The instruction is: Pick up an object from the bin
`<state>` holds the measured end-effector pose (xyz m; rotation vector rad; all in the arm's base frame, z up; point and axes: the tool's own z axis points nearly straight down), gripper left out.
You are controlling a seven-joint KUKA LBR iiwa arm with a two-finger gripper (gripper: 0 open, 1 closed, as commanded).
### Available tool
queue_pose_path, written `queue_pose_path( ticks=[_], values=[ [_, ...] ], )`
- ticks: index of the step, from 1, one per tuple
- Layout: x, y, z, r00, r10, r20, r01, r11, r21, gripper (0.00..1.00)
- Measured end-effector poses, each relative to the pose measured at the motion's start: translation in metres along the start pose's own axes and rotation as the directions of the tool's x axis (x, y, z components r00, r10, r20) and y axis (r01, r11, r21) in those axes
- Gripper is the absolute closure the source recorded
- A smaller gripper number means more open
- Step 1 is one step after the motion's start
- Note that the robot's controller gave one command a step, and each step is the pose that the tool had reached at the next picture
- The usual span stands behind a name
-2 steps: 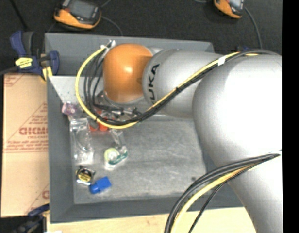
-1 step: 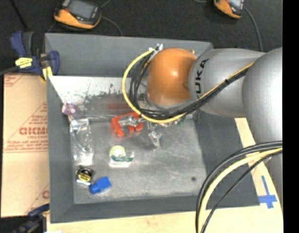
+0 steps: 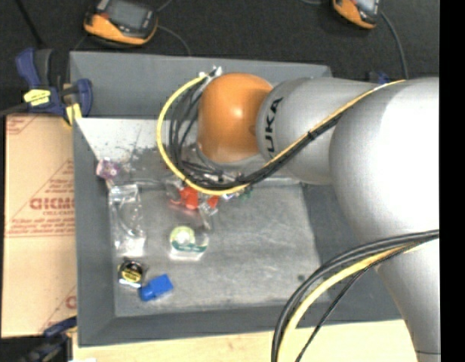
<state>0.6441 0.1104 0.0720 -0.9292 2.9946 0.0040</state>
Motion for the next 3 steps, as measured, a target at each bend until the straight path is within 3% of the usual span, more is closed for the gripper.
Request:
queue_pose_path(
  ticks=[1,2,3],
  values=[
    [0.03,-0.046,-0.001,0.999,-0.04,-0.006,0.04,0.999,-0.001,0.0],
    [0.018,0.023,0.0,0.942,-0.335,-0.001,0.335,0.942,0.0,0.0],
    [0.048,0.068,0.001,0.835,-0.55,-0.004,0.55,0.835,-0.002,0.0]
  ],
)
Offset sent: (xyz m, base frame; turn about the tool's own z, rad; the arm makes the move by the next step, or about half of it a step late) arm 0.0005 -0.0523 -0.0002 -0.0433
